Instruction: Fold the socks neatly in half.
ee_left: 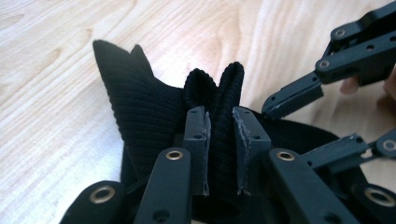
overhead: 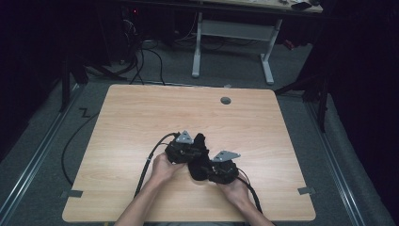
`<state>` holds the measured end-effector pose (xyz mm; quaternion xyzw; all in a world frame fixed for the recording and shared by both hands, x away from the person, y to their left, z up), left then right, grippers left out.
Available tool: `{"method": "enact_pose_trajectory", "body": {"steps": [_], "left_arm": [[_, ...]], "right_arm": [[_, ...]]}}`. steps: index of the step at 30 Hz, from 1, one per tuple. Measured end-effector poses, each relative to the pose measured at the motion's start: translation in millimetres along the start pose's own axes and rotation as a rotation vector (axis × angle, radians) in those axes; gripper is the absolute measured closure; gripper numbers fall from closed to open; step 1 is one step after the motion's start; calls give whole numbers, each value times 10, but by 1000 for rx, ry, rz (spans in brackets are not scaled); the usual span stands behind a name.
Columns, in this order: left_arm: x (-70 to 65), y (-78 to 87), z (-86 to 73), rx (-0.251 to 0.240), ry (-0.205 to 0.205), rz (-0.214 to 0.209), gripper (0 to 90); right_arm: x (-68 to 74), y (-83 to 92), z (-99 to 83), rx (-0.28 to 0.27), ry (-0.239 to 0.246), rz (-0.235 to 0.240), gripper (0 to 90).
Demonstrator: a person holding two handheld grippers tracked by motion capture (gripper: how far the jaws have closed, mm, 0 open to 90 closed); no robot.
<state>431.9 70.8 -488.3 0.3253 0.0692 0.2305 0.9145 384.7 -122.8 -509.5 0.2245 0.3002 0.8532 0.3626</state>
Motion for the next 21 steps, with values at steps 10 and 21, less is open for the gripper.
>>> {"method": "enact_pose_trajectory", "body": {"steps": [10,21], "left_arm": [[-154,180,75,-29,4,133,768],[-307,117,-47,26,-35,148,708]], "right_arm": [[-1,-137,117,-16,-23,-56,560],[7,-183,121,-47,-23,-77,562]]}}
Point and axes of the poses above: each handheld gripper's, and its own axes: y roughly backward along the jaws, z roughly out of its top, x roughly to its left, the point moved 1 cm from there along -y, roughly forward along the jaws, and after that the axes turned 10 degrees about -y, right-handed, at the moved point
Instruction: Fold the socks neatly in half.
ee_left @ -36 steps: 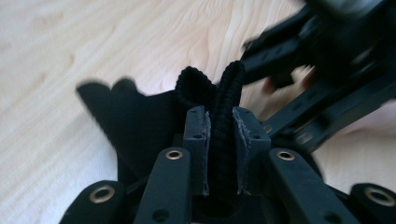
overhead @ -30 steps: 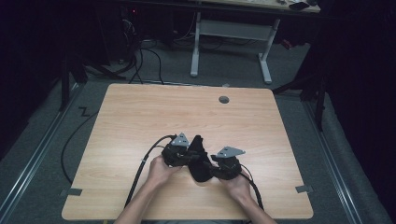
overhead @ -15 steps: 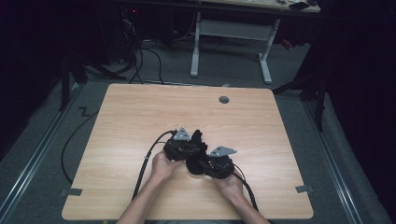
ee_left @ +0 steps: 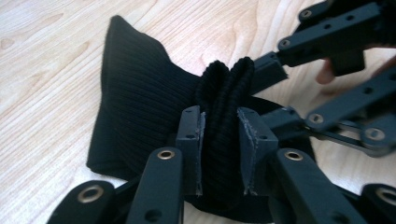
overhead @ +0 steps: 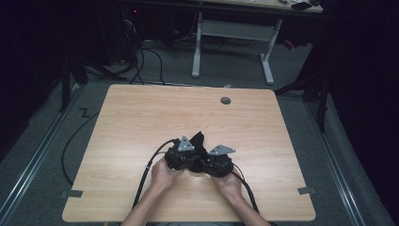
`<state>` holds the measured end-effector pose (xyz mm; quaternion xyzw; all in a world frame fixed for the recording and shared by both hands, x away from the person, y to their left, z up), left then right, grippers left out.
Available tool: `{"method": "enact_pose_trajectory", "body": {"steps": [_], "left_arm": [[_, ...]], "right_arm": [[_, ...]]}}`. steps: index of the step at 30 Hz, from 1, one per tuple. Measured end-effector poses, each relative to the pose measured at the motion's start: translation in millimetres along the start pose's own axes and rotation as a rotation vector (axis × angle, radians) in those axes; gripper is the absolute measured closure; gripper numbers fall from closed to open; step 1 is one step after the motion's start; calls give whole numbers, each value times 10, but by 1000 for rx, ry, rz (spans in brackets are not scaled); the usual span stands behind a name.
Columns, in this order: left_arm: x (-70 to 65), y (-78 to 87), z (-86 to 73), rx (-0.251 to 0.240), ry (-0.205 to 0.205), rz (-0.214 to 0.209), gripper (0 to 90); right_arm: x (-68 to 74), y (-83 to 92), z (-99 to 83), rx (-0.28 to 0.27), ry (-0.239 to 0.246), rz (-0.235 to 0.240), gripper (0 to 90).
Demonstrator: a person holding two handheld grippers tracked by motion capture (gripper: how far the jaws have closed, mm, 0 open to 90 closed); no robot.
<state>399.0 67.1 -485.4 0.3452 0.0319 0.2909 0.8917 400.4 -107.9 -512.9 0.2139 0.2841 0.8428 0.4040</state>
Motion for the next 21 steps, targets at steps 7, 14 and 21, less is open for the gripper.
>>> {"method": "enact_pose_trajectory", "body": {"steps": [7,14,21], "left_arm": [[-57,28,-69,-10,51,6,565],[-81,85,-156,-6,90,43,468],[21,-27,-221,24,119,67,461]], "right_arm": [[6,17,13,16,-13,16,546],[16,169,-14,11,3,44,584],[1,99,-59,33,7,67,663]]}}
Point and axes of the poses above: each handheld gripper's, and its own axes: y roughly backward along the jaws, z roughly out of its top, x roughly to its left, the point moved 1 cm from there along -y, roughly forward along the jaws, and after that the axes turned 10 degrees about -y, right-handed, at the moved point
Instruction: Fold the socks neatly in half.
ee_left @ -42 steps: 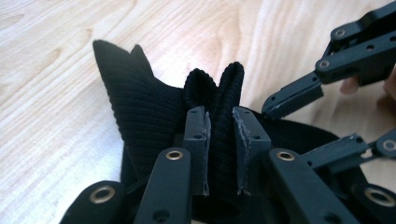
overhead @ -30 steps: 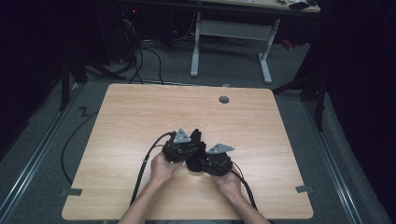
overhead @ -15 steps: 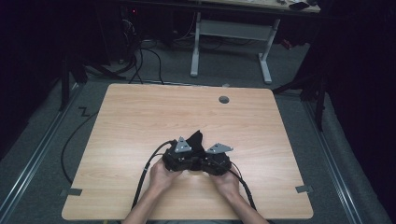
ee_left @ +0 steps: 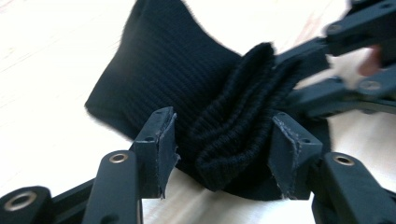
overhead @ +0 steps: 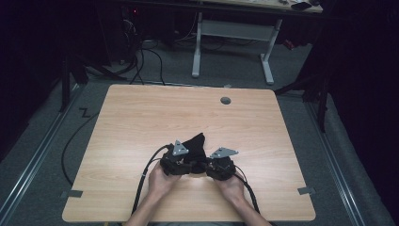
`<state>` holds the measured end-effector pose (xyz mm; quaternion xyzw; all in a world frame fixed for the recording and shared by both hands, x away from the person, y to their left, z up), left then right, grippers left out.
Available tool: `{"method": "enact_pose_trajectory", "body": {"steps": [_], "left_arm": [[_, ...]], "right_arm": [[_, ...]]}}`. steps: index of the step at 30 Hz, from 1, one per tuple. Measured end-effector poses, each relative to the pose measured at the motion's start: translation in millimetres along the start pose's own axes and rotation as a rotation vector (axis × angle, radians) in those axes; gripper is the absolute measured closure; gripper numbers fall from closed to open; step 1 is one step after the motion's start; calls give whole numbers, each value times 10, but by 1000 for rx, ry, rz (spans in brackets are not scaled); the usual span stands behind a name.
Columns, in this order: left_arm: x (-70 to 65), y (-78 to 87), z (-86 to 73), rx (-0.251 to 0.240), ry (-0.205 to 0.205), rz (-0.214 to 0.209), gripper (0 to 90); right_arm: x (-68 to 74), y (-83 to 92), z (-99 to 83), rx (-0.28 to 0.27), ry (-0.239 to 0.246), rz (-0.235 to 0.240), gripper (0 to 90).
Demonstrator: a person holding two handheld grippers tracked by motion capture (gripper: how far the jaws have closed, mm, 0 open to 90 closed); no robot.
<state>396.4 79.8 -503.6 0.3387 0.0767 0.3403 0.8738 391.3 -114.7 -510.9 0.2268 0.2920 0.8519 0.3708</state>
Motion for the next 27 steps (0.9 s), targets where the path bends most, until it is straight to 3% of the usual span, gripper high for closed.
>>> {"method": "enact_pose_trajectory", "body": {"steps": [6,14,22,27], "left_arm": [[42,-31,15,-1,12,18,442],[-46,168,-53,-22,46,42,418],[-65,139,-120,8,83,56,411],[-89,118,-122,13,76,65,407]], "right_arm": [[-1,-42,51,8,-5,-10,654],[-23,53,30,-2,-25,-3,593],[-94,351,112,-74,-28,20,672],[-54,331,295,-83,17,35,684]]}}
Point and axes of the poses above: each handheld gripper's, and its own axes: y roughly backward along the jaws, z roughly out of its top, x roughly to its left, the point moved 1 cm from there along -y, roughly forward along the jaws, and after that the axes turned 10 degrees about -y, right-handed, at the moved point
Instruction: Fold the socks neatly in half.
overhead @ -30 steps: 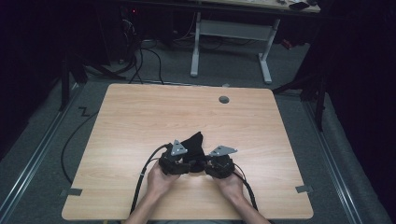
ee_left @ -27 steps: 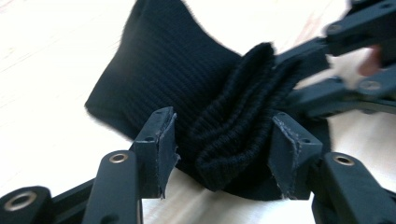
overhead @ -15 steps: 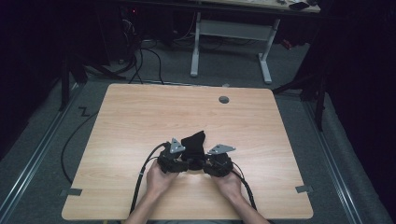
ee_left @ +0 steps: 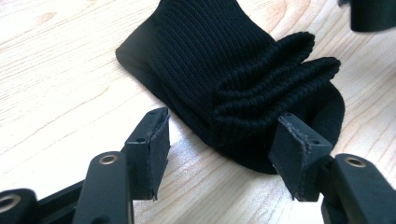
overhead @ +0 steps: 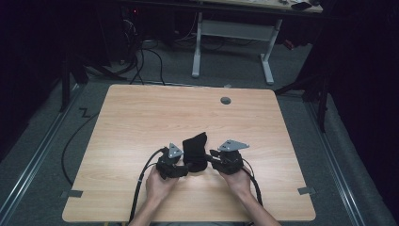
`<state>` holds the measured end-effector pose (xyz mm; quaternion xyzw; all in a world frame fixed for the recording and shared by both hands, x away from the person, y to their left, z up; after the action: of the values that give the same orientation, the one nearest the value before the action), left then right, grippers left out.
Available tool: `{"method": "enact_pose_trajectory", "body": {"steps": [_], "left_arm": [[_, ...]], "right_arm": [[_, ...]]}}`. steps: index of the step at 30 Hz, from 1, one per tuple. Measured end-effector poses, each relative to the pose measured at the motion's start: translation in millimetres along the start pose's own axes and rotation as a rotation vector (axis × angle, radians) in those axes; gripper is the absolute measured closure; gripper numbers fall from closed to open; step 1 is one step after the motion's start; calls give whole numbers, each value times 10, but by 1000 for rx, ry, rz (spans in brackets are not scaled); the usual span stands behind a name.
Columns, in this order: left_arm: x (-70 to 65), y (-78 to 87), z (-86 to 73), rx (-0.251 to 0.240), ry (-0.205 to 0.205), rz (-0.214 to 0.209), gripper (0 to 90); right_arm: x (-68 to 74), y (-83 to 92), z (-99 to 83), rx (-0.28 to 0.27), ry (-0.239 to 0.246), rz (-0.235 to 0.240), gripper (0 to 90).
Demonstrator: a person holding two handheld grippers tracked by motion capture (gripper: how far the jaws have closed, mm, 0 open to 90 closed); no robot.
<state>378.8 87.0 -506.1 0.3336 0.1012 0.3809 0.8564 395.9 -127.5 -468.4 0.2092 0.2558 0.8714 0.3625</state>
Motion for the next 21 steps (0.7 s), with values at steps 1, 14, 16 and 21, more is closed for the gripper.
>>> {"method": "enact_pose_trajectory", "body": {"steps": [1,14,16,21], "left_arm": [[-8,0,-4,3,-4,0,407],[-90,-17,-47,9,-1,7,404],[-96,-23,-43,8,-1,11,405],[-80,-31,-54,-9,1,9,407]], "right_arm": [[18,-34,29,8,10,0,676],[93,-301,47,84,91,24,875],[145,-205,85,54,116,41,874],[214,-110,33,81,170,30,865]]}}
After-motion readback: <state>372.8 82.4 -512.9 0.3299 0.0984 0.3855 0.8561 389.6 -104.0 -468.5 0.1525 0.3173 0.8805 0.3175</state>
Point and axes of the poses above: each handheld gripper's, and its own axes: y roughly backward along the jaws, z roughly out of its top, x roughly to its left, the point moved 1 cm from there along -y, roughly forward along the jaws, and after that the axes turned 10 degrees about -y, right-handed, at the moved point
